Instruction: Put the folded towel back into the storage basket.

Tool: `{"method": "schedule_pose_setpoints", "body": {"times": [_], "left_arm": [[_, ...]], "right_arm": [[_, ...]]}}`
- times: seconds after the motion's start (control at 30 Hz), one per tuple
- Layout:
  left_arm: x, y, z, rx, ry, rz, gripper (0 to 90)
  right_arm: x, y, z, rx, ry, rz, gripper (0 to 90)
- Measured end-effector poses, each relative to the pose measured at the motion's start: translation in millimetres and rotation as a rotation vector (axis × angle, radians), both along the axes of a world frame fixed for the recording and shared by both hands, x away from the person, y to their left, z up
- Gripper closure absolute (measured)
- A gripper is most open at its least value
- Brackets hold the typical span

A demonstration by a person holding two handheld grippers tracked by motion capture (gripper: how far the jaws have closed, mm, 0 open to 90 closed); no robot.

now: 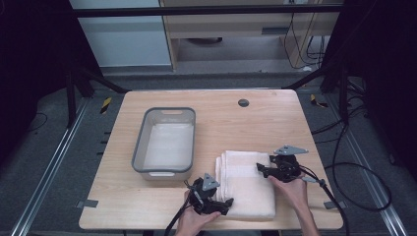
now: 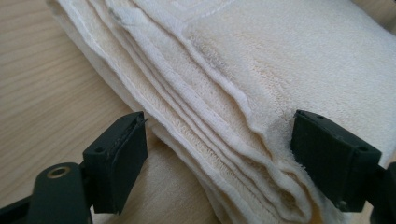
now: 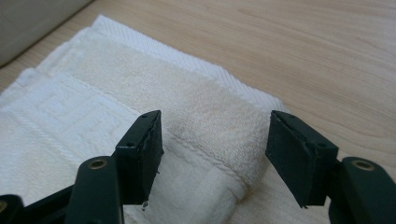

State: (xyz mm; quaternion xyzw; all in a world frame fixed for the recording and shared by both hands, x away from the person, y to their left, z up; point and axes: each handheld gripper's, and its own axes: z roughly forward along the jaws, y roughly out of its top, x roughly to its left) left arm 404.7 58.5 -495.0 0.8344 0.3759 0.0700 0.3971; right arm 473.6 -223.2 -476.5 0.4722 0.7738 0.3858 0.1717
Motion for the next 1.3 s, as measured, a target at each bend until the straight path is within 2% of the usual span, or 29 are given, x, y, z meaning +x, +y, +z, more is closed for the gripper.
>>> {"method": "schedule_pose_setpoints", "body": {"times": [0.13,0.37,0.47,0.63,0.83,1.3], "left_arm": [[2.3,1.8,-4.9,-0.032,0.033,0.007,17.7],[-0.6,-0.6,-7.1,-0.024,0.01,0.013,18.2],[-0.8,-1.5,-6.6,-0.023,0.014,0.018,18.7],[-1.3,-1.9,-6.2,-0.035,0.026,0.001,25.8],[-3.1,-4.2,-5.8,-0.031,0.028,0.002,29.5],[-2.9,-5.3,-5.4,-0.049,0.049,-0.02,43.5]], "right_arm": [[0.0,1.1,-2.5,-0.001,0.009,-0.005,36.7],[0.2,3.2,-7.2,-0.015,0.031,-0.014,36.4],[0.2,3.6,-7.8,-0.013,0.038,-0.018,36.5],[0.8,4.4,-10.8,-0.01,0.048,-0.027,36.5],[2.1,4.7,-12.5,0.012,0.076,-0.045,36.6],[5.2,4.8,-14.2,0.029,0.106,-0.048,38.4]]}}
